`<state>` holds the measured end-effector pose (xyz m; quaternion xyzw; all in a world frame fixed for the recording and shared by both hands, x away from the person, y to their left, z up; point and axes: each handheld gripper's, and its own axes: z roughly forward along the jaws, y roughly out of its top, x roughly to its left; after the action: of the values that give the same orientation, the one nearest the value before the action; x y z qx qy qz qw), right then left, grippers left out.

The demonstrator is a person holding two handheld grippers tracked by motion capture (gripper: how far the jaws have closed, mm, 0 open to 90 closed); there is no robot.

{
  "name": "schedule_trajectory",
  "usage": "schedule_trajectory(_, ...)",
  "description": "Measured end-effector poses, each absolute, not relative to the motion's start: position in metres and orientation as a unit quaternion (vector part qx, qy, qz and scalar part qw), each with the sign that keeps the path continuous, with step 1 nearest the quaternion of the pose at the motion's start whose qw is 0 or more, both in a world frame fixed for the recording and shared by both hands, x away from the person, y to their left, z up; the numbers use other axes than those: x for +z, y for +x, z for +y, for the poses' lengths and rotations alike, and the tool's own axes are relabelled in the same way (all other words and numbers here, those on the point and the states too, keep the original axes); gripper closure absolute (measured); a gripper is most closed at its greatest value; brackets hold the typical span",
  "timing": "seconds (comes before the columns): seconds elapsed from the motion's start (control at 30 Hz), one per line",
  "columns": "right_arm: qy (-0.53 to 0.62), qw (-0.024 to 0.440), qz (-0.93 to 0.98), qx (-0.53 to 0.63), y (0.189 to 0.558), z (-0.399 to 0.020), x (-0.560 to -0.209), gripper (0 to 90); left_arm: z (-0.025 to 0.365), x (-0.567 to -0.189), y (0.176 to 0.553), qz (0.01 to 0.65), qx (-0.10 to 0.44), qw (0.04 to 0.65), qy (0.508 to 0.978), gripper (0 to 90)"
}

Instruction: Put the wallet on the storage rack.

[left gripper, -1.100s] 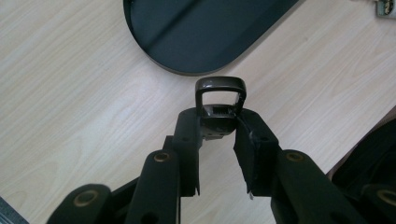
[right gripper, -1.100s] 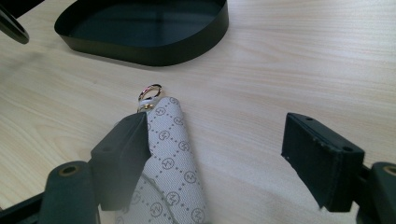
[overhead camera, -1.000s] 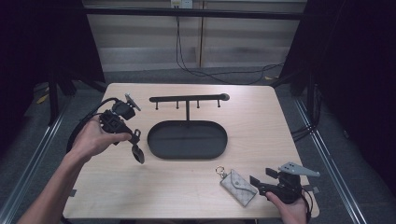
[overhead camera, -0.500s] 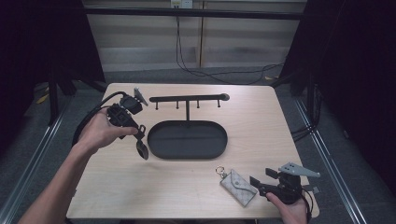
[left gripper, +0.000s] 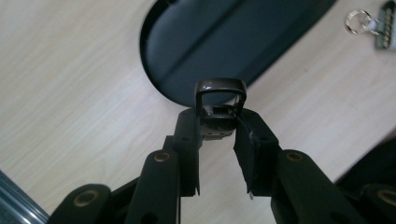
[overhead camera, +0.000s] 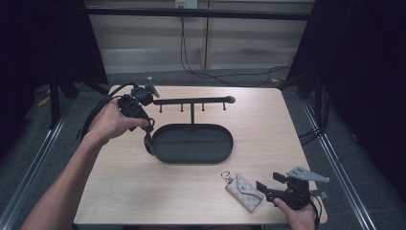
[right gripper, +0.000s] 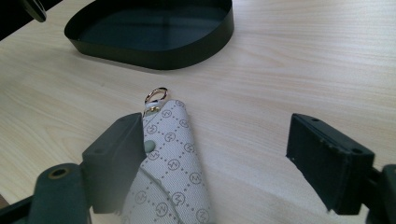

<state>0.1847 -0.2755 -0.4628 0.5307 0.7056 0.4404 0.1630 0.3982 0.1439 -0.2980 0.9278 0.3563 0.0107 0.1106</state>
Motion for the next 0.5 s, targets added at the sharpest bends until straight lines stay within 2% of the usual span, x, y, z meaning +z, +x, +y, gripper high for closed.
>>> schedule_trajectory(0.17,0.526,0.162,0.71,0.439,0.185,-0.275,-0.463,15.3,0.138,-0.301,0.404,0.359,0.009,0.107,0.927,70.9)
schedule_trajectory(0.5,0.525,0.163,0.712,0.437,0.185,-0.275,-0.463,15.3,0.132,-0.297,0.42,0.365,0.009,0.093,0.926,70.9)
